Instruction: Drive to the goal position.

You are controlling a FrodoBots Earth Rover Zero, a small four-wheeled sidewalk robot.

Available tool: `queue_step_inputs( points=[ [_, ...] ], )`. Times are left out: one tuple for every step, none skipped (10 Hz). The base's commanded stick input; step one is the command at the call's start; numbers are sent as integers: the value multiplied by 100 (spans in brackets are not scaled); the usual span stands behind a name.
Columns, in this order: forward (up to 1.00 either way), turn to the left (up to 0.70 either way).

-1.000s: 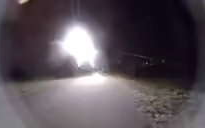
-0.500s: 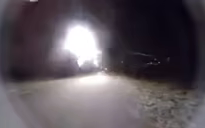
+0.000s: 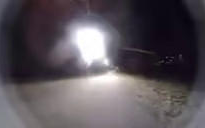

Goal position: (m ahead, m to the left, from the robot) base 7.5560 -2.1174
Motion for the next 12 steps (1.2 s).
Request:
queue_step_inputs(
  points=[
    [100, 0],
    [100, 0],
    [100, 0],
    [100, 0],
    [100, 0],
    [100, -20],
    [100, -38],
    [100, -21],
    [100, -3],
    [100, 0],
    [100, 0],
    [100, 0]
  ],
)
